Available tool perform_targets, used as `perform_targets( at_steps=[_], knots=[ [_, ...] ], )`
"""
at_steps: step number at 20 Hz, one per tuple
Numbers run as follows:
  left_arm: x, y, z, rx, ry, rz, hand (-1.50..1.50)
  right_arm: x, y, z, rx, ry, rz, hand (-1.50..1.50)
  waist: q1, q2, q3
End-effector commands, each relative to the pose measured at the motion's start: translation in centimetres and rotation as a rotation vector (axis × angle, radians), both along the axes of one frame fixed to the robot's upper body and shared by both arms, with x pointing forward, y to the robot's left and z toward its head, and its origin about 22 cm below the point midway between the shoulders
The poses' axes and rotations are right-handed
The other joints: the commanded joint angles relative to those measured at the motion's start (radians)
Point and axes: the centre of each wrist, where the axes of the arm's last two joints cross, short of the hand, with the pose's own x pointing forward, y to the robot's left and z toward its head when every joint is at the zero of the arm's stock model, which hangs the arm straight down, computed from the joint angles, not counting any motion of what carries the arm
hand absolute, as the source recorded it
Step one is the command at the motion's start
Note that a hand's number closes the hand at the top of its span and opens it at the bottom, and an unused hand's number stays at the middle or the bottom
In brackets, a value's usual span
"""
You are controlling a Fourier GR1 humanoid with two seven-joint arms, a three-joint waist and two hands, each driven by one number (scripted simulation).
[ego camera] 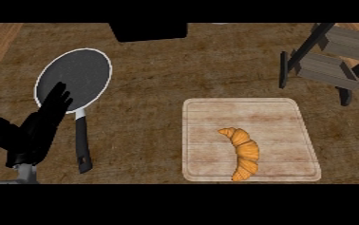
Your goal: Pick the can from the cutting board and place it in the tiered basket
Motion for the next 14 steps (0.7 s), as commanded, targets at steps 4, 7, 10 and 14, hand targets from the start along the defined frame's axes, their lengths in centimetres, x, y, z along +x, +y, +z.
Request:
perform_targets(
  at_steps=[4, 7, 10, 14],
  knots=[
    [1.3, -2.2, 1.0, -0.004, -0.037, -0.076, 0.00, -6.3, -6.8, 7.1, 0.116, -0.133, 0.126, 1.50, 0.075, 0.023, -0.007],
    [1.6, -0.9, 1.5, -0.003, -0.028, -0.097, 0.00, -7.5, -7.3, 9.3, 0.110, -0.079, 0.157, 1.50, 0.100, 0.022, -0.010],
    [1.4, -3.4, -0.3, 0.008, -0.031, -0.127, 0.00, -7.2, -7.7, 9.5, 0.102, -0.067, 0.151, 1.50, 0.126, 0.029, -0.009],
    [2.8, -3.1, 0.8, -0.003, -0.010, -0.127, 0.00, -5.7, -5.5, 11.7, 0.092, -0.061, 0.180, 1.50, 0.133, 0.028, -0.011]
  ],
)
